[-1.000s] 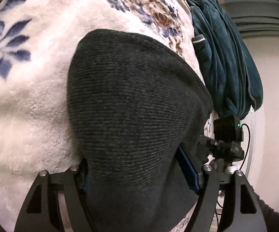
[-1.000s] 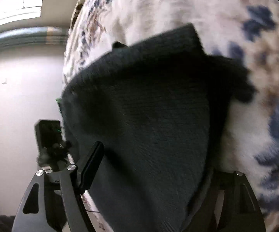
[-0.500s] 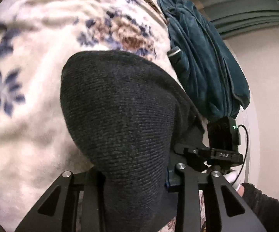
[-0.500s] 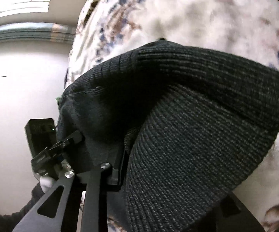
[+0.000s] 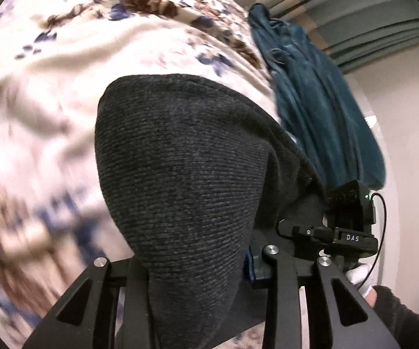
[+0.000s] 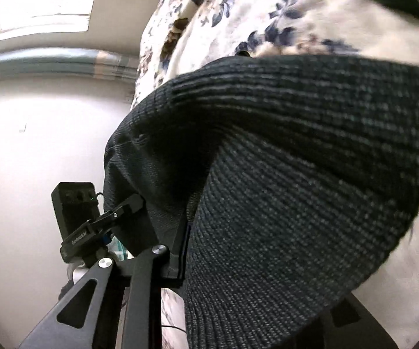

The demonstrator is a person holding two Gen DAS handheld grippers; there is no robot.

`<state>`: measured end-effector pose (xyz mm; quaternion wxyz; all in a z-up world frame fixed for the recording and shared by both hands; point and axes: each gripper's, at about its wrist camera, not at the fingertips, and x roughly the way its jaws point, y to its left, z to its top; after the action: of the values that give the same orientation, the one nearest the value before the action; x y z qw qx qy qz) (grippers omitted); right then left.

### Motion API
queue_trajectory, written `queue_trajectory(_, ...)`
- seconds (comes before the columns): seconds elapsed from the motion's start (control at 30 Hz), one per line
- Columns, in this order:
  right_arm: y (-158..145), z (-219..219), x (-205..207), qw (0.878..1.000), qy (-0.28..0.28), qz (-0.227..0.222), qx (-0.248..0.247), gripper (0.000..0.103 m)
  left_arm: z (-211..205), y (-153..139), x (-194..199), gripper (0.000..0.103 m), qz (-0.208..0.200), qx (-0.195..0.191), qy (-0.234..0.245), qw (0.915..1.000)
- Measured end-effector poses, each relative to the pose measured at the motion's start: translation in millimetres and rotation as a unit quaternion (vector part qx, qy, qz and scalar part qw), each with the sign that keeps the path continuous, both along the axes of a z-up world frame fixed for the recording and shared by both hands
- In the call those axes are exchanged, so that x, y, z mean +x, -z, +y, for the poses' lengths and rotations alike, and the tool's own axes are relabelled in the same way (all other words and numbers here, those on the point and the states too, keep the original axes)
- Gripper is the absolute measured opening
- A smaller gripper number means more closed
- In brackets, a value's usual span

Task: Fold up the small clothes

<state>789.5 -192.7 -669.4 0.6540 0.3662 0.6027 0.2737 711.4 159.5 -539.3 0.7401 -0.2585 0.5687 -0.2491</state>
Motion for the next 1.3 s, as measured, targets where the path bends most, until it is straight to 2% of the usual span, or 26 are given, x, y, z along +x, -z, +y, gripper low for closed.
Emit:
queue_trajectory(0.07,15,6,20,1.0,0.011,0.01,-0.011,0.025,7,22,25,0.031,0.02,0.011,0.006,0.9997)
queue_trajectory(0.13,32,21,39,0.999,0.01,0.029,-0.043,0.029,11,47,39,0.04,0.048,0.035,0.015,0.9981)
queue_trajectory(0.2,46,18,52,0.995,0.02,0.056,-0.085,0.037,17,64,41,0.047,0.064,0.033,0.009,0.9974)
queue_trajectory(0.3,47,-5,47,0.993,0.055,0.068,-0.082,0.038,24,65,29,0.048,0.055,0.013,0.003,0.9984)
queue_trajectory(0.4,45,-26,30,0.99,0.096,0.055,-0.089,0.035,35,63,17,0.05,0.042,0.021,-0.002,0.9989)
queue_trajectory(0.47,40,-35,26,0.988,0.12,0.033,-0.095,0.025,38,60,13,0.051,0.035,0.035,-0.014,0.9987)
queue_trajectory(0.57,36,-43,27,0.983,0.112,0.026,-0.145,0.025,34,46,8,0.051,0.018,0.074,-0.038,0.9964)
queue_trajectory(0.63,22,-23,31,0.974,0.088,0.011,-0.209,0.028,29,32,2,0.057,0.002,0.132,-0.062,0.9893)
queue_trajectory(0.67,9,-4,32,0.963,0.075,-0.004,-0.258,0.041,26,29,0,0.062,0.001,0.161,-0.068,0.9846)
queue_trajectory(0.7,-2,13,30,0.951,0.067,-0.014,-0.3,0.062,24,24,-4,0.074,0.001,0.191,-0.077,0.9785)
queue_trajectory(0.73,-13,19,23,0.94,0.062,-0.024,-0.334,0.077,20,17,-11,0.083,0.002,0.227,-0.091,0.9696)
queue_trajectory(0.77,-22,23,17,0.933,0.061,-0.032,-0.353,0.102,17,10,-18,0.085,0.001,0.253,-0.098,0.9624)
queue_trajectory(0.83,-44,29,-6,0.908,0.06,-0.051,-0.411,0.103,11,-4,-34,0.096,-0.008,0.288,-0.106,0.9516)
queue_trajectory(0.87,-55,39,-13,0.895,0.059,-0.065,-0.438,0.103,8,-10,-40,0.098,-0.013,0.298,-0.105,0.9488)
queue_trajectory(0.9,-68,46,-30,0.88,0.055,-0.081,-0.465,0.103,0,-23,-52,0.098,-0.027,0.317,-0.103,0.9425)
queue_trajectory(0.93,-79,51,-43,0.87,0.054,-0.09,-0.481,0.103,-3,-32,-64,0.098,-0.033,0.327,-0.103,0.9389)
queue_trajectory(1.0,-102,62,-62,0.859,0.055,-0.105,-0.498,0.103,-10,-50,-80,0.098,-0.04,0.338,-0.097,0.9354)
queue_trajectory(1.17,-162,69,-110,0.845,0.084,-0.124,-0.513,0.103,-35,-107,-116,0.099,-0.073,0.346,-0.089,0.9313)
queue_trajectory(1.3,-216,66,-149,0.845,0.105,-0.137,-0.506,0.103,-50,-160,-149,0.099,-0.105,0.356,-0.081,0.9249)
